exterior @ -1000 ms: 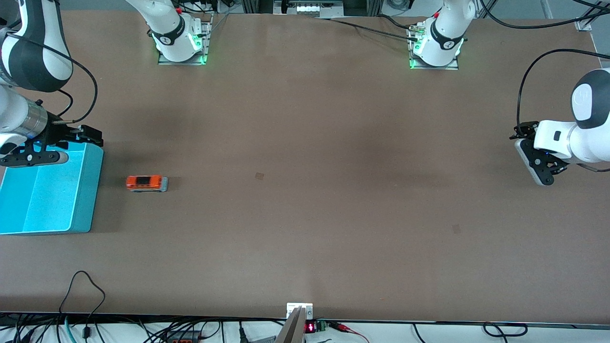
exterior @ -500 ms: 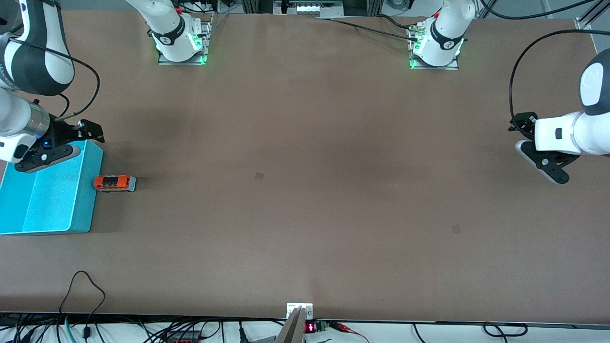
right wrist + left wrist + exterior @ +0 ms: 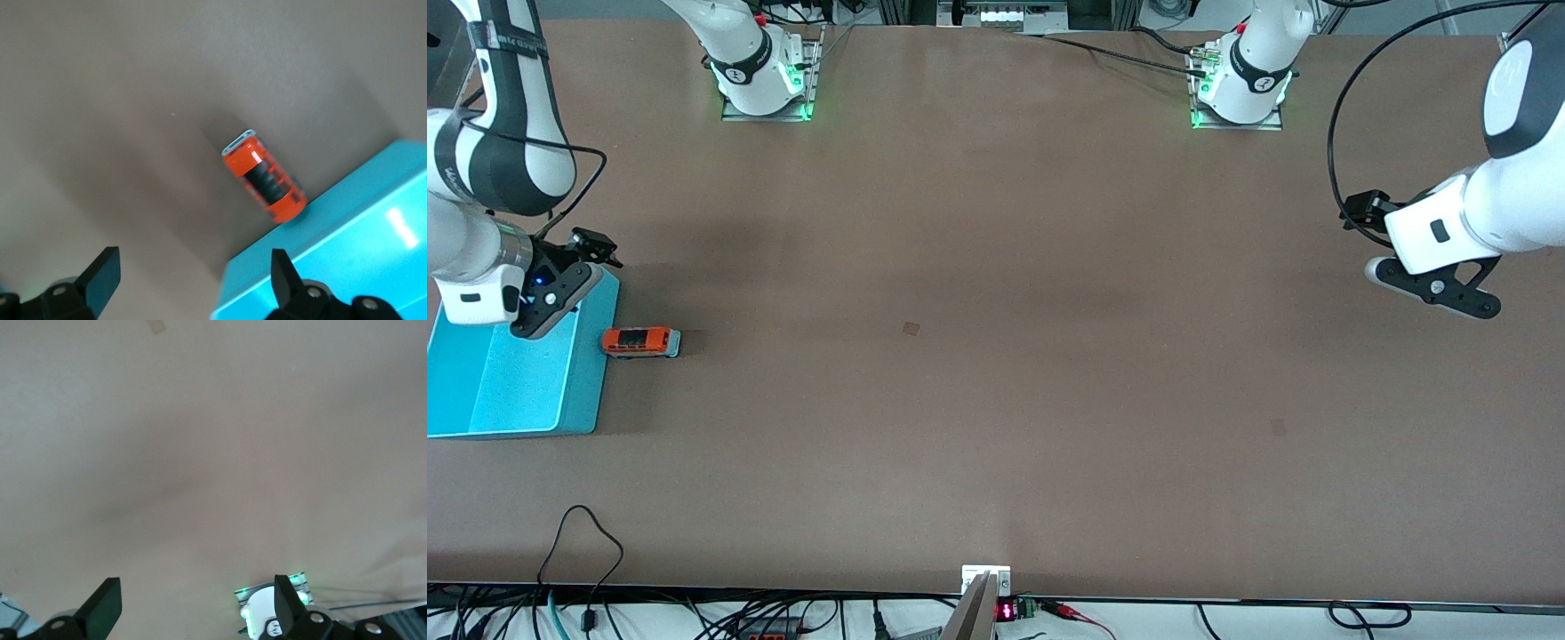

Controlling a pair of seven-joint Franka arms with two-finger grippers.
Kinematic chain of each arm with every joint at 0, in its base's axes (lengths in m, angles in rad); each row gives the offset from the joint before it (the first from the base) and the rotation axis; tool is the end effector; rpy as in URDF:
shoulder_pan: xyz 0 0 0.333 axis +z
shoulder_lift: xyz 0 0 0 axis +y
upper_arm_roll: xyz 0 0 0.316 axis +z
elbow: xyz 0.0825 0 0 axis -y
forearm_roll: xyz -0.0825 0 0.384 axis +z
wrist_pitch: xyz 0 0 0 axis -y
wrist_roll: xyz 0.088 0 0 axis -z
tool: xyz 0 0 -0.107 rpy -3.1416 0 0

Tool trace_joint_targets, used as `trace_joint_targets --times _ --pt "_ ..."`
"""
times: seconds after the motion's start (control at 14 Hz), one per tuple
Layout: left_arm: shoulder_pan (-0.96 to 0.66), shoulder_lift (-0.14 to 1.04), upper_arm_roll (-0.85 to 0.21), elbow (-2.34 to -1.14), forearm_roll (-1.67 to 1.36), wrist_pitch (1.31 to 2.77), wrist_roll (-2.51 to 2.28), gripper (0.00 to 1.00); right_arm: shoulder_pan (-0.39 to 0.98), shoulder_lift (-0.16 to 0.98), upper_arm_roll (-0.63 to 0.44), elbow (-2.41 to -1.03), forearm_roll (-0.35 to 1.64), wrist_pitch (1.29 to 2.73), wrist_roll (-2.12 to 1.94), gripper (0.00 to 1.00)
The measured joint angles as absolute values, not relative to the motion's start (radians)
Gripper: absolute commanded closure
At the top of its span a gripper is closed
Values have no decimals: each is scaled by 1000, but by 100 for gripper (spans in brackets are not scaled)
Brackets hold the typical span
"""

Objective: Wind up bus and store in blue box
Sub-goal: 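Lower the right gripper onto the bus beside the box and grasp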

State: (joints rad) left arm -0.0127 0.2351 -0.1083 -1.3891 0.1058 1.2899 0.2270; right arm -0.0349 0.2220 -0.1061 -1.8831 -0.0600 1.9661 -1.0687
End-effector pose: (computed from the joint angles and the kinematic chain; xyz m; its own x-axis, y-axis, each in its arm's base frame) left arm 0.5876 -0.0505 0.5541 0.8893 -0.3107 -0.3357 -0.3315 -0.9434 -0.0050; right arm 0.5888 -0.0848 0.3813 0.5674 0.8128 -0.1323 0.8104 -0.5796 -0.0853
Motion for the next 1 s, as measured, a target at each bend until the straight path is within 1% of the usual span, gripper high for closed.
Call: trace_joint_targets --times 0.14,0.21,0.29,0.43,0.5,0.64,0.71,1.0 --pt "-16 229 -106 -1351 93 1310 176 0 -38 255 -106 -1880 -66 2008 -1174 0" --pt "-16 220 -100 -1349 64 1375 152 0 -38 272 -106 -1880 -68 2032 -1234 0" --pt "-16 202 -88 -1368 23 1472 124 0 -40 293 -106 -1879 -70 2062 -1297 0" --pt "-15 138 -64 -1471 -16 1663 102 0 -50 338 -106 -1879 -70 2124 -1394 0" --pt "-15 105 -59 -1532 -17 1706 101 0 -57 361 -106 -1879 -70 2152 -1426 0" --pt "-16 63 -58 -1620 -13 1697 100 0 -70 400 -105 -1879 -71 2202 -1473 0" --pt "-16 57 -57 -1642 -9 1676 100 0 -77 418 -101 -1879 -71 2225 -1492 0" --pt "-16 59 -58 -1658 -7 1664 98 0 -130 477 -56 -1899 -71 2330 -1534 0"
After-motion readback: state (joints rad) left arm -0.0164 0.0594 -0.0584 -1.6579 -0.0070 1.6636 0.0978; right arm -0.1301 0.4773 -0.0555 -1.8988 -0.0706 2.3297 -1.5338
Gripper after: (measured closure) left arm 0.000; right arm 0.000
